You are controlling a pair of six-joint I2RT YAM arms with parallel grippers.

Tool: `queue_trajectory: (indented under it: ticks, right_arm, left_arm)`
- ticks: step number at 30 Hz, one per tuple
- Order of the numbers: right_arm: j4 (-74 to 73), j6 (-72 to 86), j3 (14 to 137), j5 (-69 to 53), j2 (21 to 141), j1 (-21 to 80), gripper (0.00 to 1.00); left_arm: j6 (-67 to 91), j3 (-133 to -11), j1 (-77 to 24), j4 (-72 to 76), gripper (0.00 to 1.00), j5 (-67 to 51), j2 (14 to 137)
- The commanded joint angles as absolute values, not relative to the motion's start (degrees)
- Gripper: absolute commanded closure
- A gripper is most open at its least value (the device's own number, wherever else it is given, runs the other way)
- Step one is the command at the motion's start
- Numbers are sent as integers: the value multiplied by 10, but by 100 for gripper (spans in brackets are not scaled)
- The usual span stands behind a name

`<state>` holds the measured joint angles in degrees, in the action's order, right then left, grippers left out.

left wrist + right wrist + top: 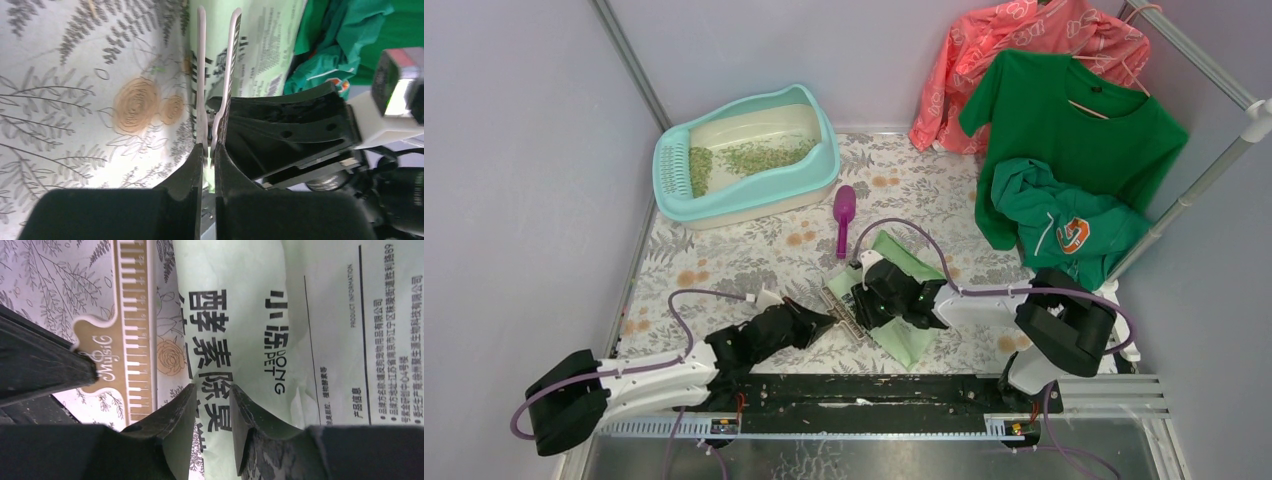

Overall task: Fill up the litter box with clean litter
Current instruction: Clamp the cat litter bag at the center of the board.

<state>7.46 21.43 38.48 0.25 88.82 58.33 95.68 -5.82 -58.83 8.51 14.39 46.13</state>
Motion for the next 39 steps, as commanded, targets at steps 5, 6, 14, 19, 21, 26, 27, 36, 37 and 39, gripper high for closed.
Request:
queue_trajectory:
  ticks: [5, 6, 14, 19, 21, 26, 27, 36, 37, 39]
  right_arm:
    - [43, 200, 411, -92, 944, 533, 60]
    - [40, 195, 417, -100, 949, 533, 60]
    - [-18, 164, 498, -96, 1010, 531, 60]
    - [-64, 161, 539, -25, 1032, 532, 72]
    - [-71, 159, 543, -17, 1034, 532, 74]
    - [-75, 155, 554, -3, 1035, 532, 75]
    - [-82, 151, 562, -3, 1038, 532, 74]
    - [-140, 127, 646, 37, 1068, 540, 64]
    - [-144, 125, 655, 38, 1073, 542, 64]
    - [-147, 121, 663, 40, 1082, 545, 64]
  left_arm:
    - [958, -38, -592, 108, 93, 166, 502]
    - [958, -34, -592, 107, 93, 166, 497]
    - [967, -21, -592, 10, 93, 183, 400]
    - [966, -23, -592, -33, 93, 188, 355]
    - [966, -22, -592, -35, 93, 187, 351]
    - [965, -20, -592, -33, 94, 185, 350]
    - [965, -19, -592, -34, 94, 185, 349]
    - [963, -19, -592, -31, 93, 189, 352]
    - [963, -19, -592, -30, 93, 188, 352]
    - [962, -20, -592, -29, 93, 188, 353]
